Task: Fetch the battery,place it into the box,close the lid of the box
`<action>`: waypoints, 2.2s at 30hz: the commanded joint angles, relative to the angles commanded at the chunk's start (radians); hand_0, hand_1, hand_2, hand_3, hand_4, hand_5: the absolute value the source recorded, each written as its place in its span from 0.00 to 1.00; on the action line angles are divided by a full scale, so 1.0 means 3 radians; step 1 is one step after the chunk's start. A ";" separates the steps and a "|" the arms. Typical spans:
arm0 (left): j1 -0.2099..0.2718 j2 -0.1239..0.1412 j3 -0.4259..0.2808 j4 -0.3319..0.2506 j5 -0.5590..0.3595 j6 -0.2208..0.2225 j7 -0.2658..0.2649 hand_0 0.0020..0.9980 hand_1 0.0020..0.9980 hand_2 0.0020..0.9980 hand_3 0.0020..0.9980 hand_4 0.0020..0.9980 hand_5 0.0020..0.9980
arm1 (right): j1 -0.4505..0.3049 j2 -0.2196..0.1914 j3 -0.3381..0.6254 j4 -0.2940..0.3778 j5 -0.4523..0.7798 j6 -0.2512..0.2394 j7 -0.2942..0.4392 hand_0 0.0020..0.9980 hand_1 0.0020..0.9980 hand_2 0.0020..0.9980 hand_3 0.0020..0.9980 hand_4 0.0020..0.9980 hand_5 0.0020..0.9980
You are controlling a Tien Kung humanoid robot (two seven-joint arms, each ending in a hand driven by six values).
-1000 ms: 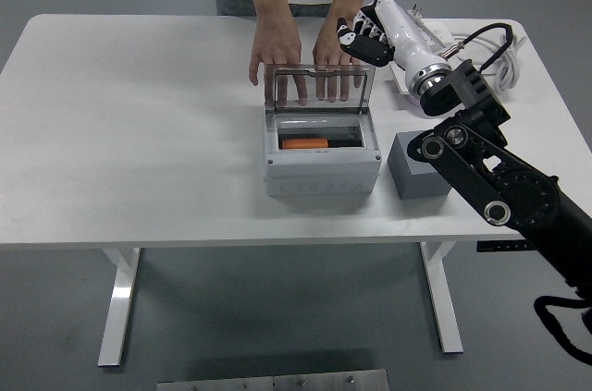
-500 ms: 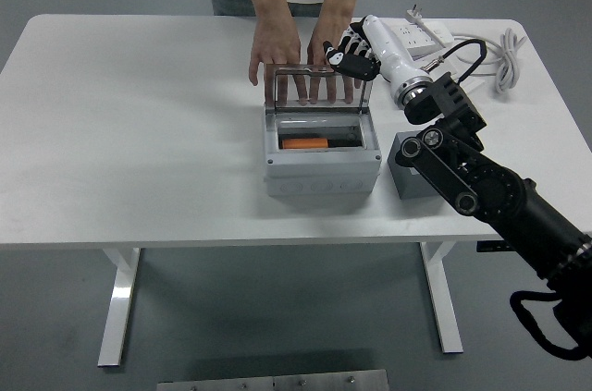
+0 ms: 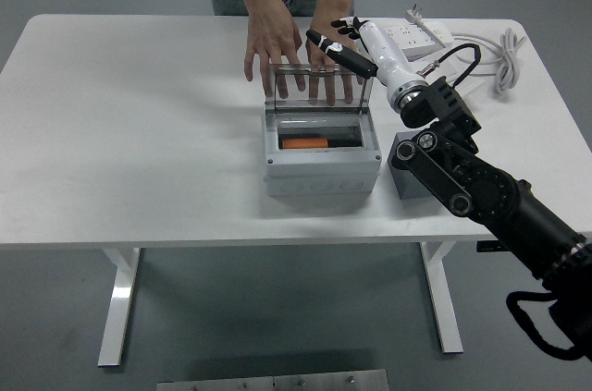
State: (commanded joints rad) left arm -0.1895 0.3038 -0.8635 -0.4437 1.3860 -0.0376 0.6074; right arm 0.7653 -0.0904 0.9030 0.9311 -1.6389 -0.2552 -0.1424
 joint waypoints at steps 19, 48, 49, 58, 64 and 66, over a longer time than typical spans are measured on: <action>-0.0007 0.0000 0.0005 0.0002 -0.0012 0.0007 0.0003 0.63 0.70 0.57 0.54 0.50 0.00 | -0.0014 -0.0027 -0.0343 0.0050 0.0108 0.0046 -0.0090 0.95 0.81 0.79 0.80 1.00 1.00; 0.0035 0.0020 0.0069 0.0009 -0.0124 0.0067 -0.0016 0.63 0.70 0.57 0.54 0.50 0.00 | -0.0090 -0.0426 -0.0621 0.0680 0.0105 0.0261 -0.0470 0.83 0.70 0.72 0.75 1.00 1.00; 0.0037 0.0019 0.0072 0.0009 -0.0128 0.0068 -0.0017 0.63 0.70 0.57 0.54 0.50 0.00 | -0.0095 -0.0436 -0.0623 0.0705 0.0100 0.0270 -0.0486 0.83 0.70 0.72 0.75 1.00 1.00; 0.0043 0.0013 0.0085 0.0009 -0.0143 0.0070 -0.0022 0.63 0.70 0.57 0.54 0.50 0.00 | -0.0123 -0.0479 -0.0627 0.0818 0.0069 0.0337 -0.0576 0.80 0.69 0.71 0.75 1.00 1.00; 0.0048 0.0013 0.0081 0.0008 -0.0140 0.0069 -0.0019 0.63 0.70 0.57 0.54 0.50 0.00 | -0.0142 -0.0534 -0.0588 0.0938 0.0009 0.0432 -0.0695 0.80 0.70 0.71 0.75 1.00 1.00; 0.0050 0.0012 0.0078 0.0008 -0.0137 0.0068 -0.0017 0.63 0.70 0.57 0.54 0.50 0.00 | -0.0148 -0.0555 -0.0571 0.0990 -0.0014 0.0485 -0.0761 0.80 0.70 0.71 0.75 1.00 1.00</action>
State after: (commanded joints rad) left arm -0.1745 0.3075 -0.8400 -0.4412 1.3449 -0.0173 0.6023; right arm 0.7208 -0.2570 0.7317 1.2282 -1.6432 -0.1096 -0.3708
